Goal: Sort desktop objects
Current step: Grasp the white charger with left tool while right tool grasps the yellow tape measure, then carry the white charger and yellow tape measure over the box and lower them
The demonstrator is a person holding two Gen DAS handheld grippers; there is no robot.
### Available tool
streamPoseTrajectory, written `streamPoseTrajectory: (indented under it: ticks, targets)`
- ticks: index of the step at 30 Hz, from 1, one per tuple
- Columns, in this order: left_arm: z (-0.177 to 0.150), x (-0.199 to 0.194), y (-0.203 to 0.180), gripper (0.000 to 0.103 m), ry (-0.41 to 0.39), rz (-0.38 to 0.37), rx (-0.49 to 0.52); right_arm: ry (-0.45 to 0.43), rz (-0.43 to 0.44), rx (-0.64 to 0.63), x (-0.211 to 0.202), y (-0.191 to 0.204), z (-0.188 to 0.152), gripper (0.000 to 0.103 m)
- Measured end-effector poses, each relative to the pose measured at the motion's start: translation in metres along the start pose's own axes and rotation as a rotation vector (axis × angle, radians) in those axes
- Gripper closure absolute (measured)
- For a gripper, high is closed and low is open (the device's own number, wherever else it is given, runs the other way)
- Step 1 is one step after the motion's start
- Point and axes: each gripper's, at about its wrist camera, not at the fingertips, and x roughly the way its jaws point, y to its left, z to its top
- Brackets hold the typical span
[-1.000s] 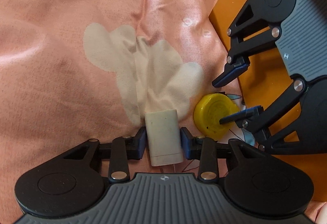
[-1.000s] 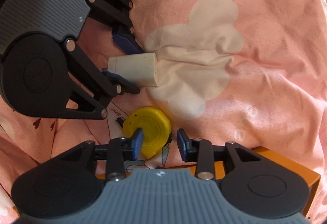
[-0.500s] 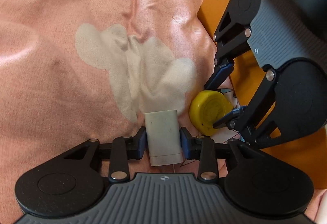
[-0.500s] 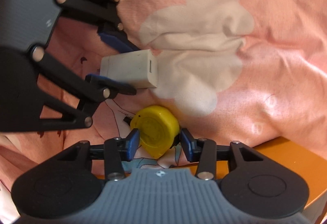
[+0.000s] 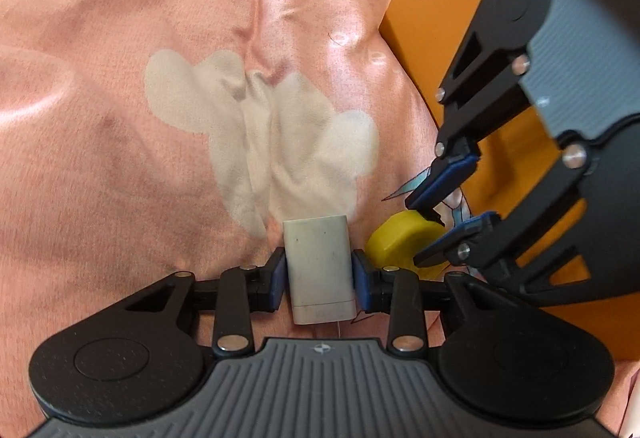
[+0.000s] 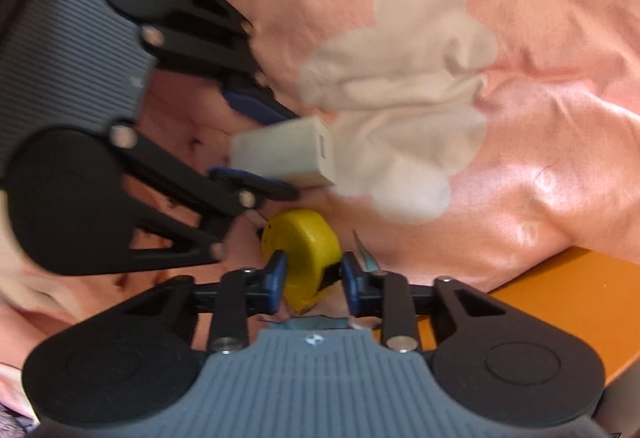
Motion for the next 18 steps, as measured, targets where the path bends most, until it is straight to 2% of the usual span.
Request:
streamPoseTrajectory:
  ticks: [4,6,8,18]
  targets:
    - [0.004,-0.001,-0.004,0.065,0.007,0.004,0.001,-0.049,0.023,0.020,-0.010,0.006,-0.005,0.081]
    - [0.015,0.001,-0.017,0.065,0.009,0.005,0.003,-0.066,0.036,0.042,-0.012,0.008,-0.006,0.080]
    - [0.012,-0.001,-0.018,0.065,0.017,0.012,0.009,-0.084,0.047,0.049,-0.012,0.012,-0.009,0.080]
    - [0.005,-0.012,-0.028,0.065,0.019,0.024,0.002,-0.198,0.005,0.094,-0.019,0.028,-0.033,0.082]
